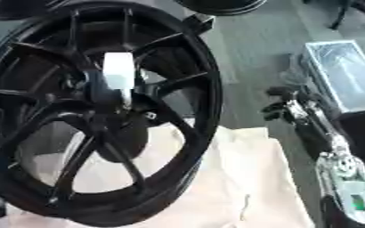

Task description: Pull the pin out of the wheel hub.

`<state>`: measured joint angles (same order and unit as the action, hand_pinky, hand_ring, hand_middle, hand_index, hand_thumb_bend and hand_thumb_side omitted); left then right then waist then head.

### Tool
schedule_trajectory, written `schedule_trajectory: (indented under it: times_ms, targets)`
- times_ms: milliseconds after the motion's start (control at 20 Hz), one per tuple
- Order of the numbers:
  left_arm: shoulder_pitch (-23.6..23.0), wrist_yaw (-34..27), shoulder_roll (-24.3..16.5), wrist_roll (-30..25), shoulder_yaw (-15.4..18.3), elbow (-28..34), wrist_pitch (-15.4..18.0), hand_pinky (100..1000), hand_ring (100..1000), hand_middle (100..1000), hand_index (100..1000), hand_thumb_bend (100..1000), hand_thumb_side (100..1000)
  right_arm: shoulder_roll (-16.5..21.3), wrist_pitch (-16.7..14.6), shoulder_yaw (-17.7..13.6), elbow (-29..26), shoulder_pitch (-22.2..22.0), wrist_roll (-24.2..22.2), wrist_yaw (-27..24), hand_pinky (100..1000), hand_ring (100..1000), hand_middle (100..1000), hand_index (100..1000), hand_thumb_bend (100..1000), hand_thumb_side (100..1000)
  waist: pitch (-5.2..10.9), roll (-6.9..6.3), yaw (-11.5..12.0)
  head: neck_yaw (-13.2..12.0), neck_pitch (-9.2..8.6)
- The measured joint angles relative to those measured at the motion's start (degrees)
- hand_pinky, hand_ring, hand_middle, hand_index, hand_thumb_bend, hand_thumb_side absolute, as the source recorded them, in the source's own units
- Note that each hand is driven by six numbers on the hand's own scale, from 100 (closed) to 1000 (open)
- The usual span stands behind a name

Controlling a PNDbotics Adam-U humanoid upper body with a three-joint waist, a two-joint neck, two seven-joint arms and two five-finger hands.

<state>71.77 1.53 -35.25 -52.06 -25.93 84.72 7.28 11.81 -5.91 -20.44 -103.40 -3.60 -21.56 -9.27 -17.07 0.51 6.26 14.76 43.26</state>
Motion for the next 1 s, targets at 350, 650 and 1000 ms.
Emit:
schedule_trajectory:
  times_ms: [350,650,1000]
  targets:
    - [0.02,0.0,0.01,0.08,0.0,0.03,-0.16,944,847,782,858,100,604,-0.05,0.06,0.0,0.0,0.0,0.06,0.09,601,630,775,785,100,688,0.0,-0.05,-0.06,-0.01,0.0]
    - [0.66,-0.21,0.05,0.02,-0.81,0.75,-0.59,945,852,793,874,100,644,-0.14,0.12,0.0,0.0,-0.04,0.12,0.47,601,628,774,784,100,693,0.0,-0.28,-0.09,-0.01,0.0]
    - [1.59,-1.35,-0.07,0.07,-4.37,6.77,-2.33,924,847,789,875,100,644,-0.45,0.17,-0.02,0.01,-0.46,0.24,1.15,602,626,772,783,100,701,0.0,-0.52,-0.1,-0.01,0.0]
